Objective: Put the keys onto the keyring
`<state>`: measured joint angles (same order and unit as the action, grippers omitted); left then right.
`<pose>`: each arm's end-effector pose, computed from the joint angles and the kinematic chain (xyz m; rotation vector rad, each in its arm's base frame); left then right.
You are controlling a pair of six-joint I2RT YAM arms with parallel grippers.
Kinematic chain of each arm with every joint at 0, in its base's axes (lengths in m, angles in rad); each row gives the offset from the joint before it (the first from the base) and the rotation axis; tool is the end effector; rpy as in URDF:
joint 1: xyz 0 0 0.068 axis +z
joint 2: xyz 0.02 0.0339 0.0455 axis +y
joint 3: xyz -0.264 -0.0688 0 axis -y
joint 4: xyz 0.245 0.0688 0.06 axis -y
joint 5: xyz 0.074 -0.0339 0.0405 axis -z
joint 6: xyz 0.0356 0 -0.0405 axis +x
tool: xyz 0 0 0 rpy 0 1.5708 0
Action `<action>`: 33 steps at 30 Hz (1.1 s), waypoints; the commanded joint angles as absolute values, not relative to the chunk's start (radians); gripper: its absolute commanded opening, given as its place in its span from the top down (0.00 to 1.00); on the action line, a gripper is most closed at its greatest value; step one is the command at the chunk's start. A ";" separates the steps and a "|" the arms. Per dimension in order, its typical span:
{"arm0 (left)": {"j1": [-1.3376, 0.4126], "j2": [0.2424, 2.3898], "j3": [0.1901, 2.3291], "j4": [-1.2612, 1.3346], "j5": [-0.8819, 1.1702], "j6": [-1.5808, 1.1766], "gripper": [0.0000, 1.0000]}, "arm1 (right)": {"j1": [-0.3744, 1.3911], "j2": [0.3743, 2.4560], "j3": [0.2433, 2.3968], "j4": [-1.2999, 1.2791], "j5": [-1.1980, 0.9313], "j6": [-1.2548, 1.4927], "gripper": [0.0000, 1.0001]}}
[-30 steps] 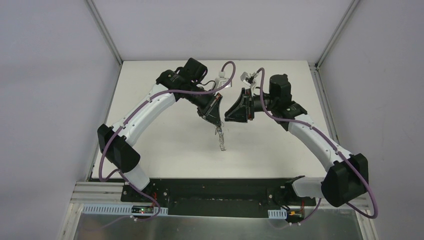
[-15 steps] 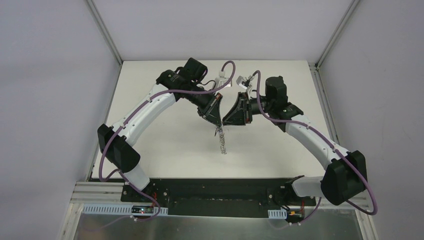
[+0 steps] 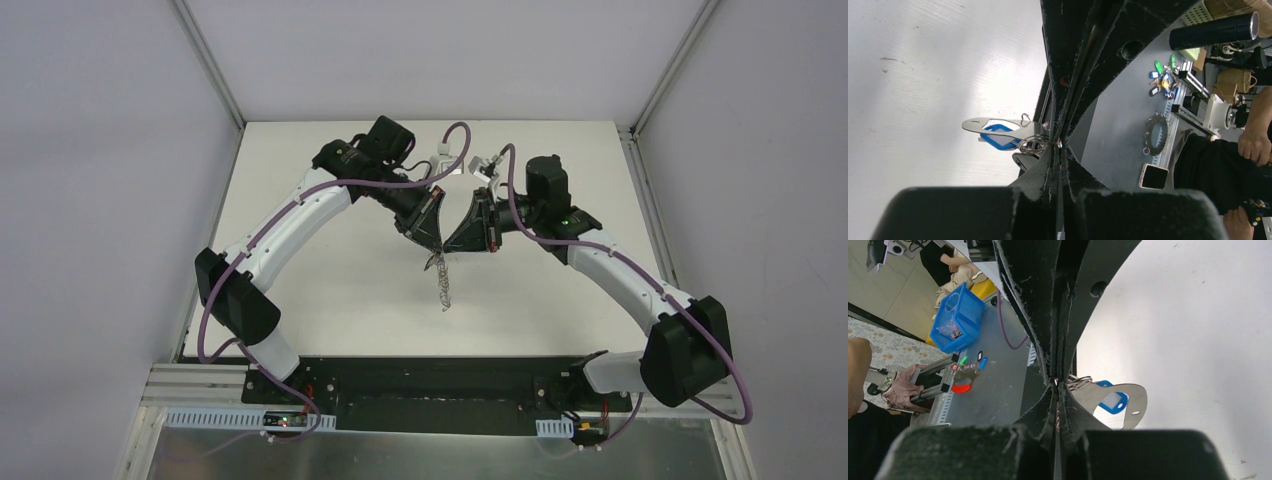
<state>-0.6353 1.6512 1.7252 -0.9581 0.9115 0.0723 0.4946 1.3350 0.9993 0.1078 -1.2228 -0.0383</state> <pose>0.2584 -0.2255 0.3805 1.2237 2.1017 -1.3659 0.2423 0.1687 0.3267 -1.3018 1.3301 1.4024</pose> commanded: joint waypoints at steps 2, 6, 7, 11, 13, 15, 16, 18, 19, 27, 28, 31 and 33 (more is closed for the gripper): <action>-0.642 1.642 1.741 -0.938 0.949 0.079 1.00 | 0.502 1.345 1.032 0.132 -1.245 -0.031 1.00; -0.621 1.624 1.735 -0.911 0.970 0.079 0.88 | 0.489 1.352 1.032 0.217 -1.226 0.076 1.00; -0.610 1.615 1.727 -0.890 0.977 0.070 0.84 | 0.484 1.356 1.030 0.248 -1.222 0.111 1.00; -0.567 1.572 1.647 -0.695 1.026 -0.062 0.75 | 0.464 1.368 1.015 0.367 -1.200 0.255 1.00; -0.560 1.560 1.620 -0.642 1.032 -0.091 0.74 | 0.453 1.373 1.003 0.438 -1.193 0.324 1.00; -0.560 1.556 1.605 -0.624 1.038 -0.100 0.74 | 0.444 1.380 0.999 0.479 -1.188 0.364 1.00; -0.560 1.556 1.600 -0.615 1.043 -0.107 0.73 | 0.440 1.382 0.997 0.486 -1.185 0.373 1.00; -0.558 1.553 1.587 -0.590 1.048 -0.126 0.74 | 0.436 1.383 0.994 0.493 -1.179 0.380 1.00; -0.557 1.551 1.580 -0.578 1.051 -0.136 0.74 | 0.434 1.384 0.992 0.495 -1.177 0.382 1.00; -0.539 1.528 1.536 -0.526 1.059 -0.176 0.79 | 0.411 1.378 0.973 0.523 -1.159 0.402 1.00; -0.536 1.526 1.533 -0.526 1.060 -0.177 0.79 | 0.408 1.376 0.972 0.523 -1.157 0.403 1.00; -0.532 1.515 1.516 -0.509 1.061 -0.189 0.79 | 0.402 1.372 0.968 0.527 -1.154 0.406 1.00; -0.529 1.508 1.502 -0.494 1.062 -0.198 0.79 | 0.399 1.370 0.966 0.530 -1.151 0.409 1.00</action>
<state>-0.5354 1.5684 1.5242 -0.5423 1.0180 -0.1635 0.4118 1.3853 0.9642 0.4423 -1.1660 0.3859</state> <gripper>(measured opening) 0.207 0.005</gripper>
